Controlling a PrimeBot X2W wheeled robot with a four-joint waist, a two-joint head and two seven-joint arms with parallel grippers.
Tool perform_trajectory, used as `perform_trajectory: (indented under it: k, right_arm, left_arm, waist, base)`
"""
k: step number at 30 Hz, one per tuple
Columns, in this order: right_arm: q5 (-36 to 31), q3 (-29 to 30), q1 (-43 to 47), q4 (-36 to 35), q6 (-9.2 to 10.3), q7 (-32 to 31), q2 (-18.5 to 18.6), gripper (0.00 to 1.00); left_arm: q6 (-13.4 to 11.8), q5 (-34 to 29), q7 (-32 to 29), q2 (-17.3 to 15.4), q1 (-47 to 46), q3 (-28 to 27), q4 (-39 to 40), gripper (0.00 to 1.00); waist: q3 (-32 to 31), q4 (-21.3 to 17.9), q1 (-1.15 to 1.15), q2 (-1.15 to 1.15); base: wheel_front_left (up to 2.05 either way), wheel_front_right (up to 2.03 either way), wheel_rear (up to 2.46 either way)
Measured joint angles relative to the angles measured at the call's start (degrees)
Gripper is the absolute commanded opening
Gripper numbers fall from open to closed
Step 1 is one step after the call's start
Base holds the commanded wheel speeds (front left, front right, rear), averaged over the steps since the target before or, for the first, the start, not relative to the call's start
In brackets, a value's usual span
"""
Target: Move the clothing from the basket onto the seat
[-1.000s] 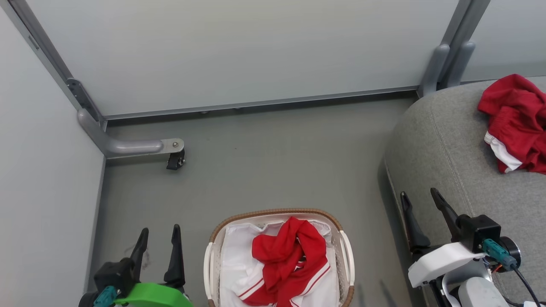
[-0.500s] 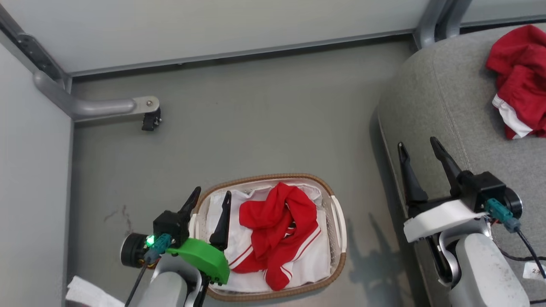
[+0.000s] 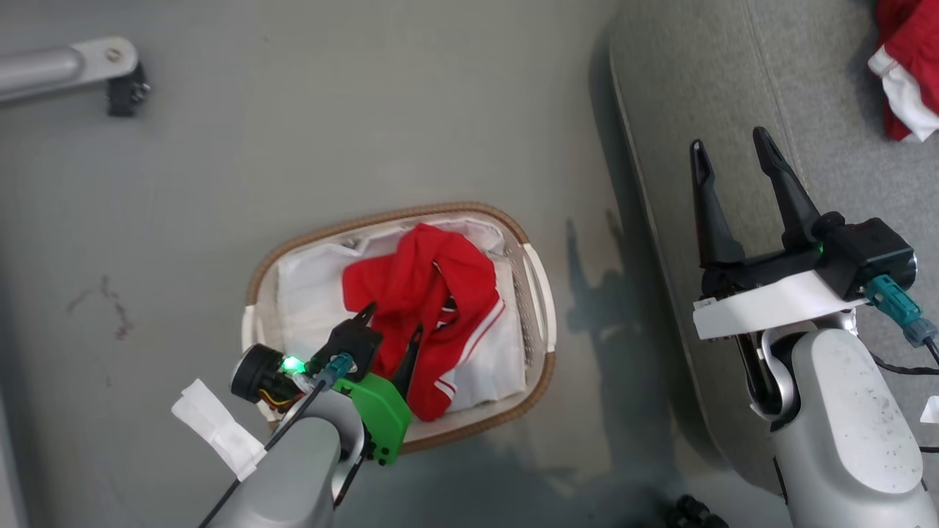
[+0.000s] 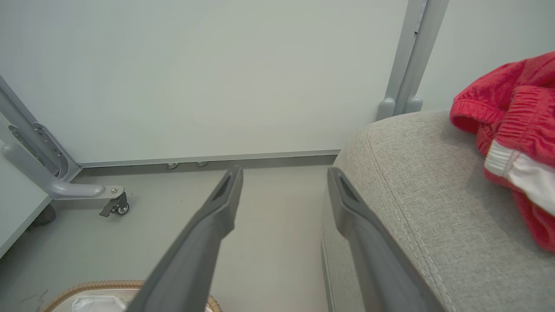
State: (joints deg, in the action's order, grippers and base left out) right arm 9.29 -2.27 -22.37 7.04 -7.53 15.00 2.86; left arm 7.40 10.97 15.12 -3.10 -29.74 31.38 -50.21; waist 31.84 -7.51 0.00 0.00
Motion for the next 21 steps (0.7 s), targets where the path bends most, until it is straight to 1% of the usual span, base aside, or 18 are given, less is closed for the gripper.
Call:
perform_trajectory:
  k: [4, 9, 14, 18, 21]
  right_arm:
    - [1.08, -0.76, -0.62, -1.54, 0.0, 0.0, 0.01, 1.0]
    - [2.14, -2.01, -1.72, -3.08, 0.0, 0.0, 0.0, 1.0]
    - [2.86, -3.35, -2.44, -3.79, 0.0, 0.0, 0.0, 1.0]
    - [3.09, -3.92, -3.15, -4.43, 0.0, 0.0, -0.01, 1.0]
    - [3.23, -4.22, -3.61, -4.72, 0.0, 0.0, -0.01, 1.0]
  left_arm:
    - [0.0, -0.64, 0.0, -0.97, -2.28, 1.82, -3.97, 1.0]
    - [0.0, -1.44, 0.0, -2.13, -4.83, 2.43, -7.77, 1.0]
    - [-0.3, -1.64, 0.0, -3.22, -6.04, 2.33, -9.71, 1.0]
    - [-0.43, -1.75, 0.0, -3.44, -7.7, 1.99, -10.74, 1.0]
    - [-0.93, -1.75, 0.0, -4.01, -8.81, 1.72, -11.62, 1.0]
  waist:
    - [4.42, -2.11, 0.0, 0.0]
    - [9.42, -4.59, 0.0, 0.0]
    - [13.29, -6.89, 0.01, 0.0]
    - [15.92, -8.49, 0.01, 0.0]
    - [17.58, -9.4, 0.01, 0.0]
  base:
    - [0.0, 0.0, 0.0]
    - [0.0, 0.0, 0.0]
    - [0.0, 0.0, 0.0]
    - [0.0, 0.0, 0.0]
    - [0.0, 0.0, 0.0]
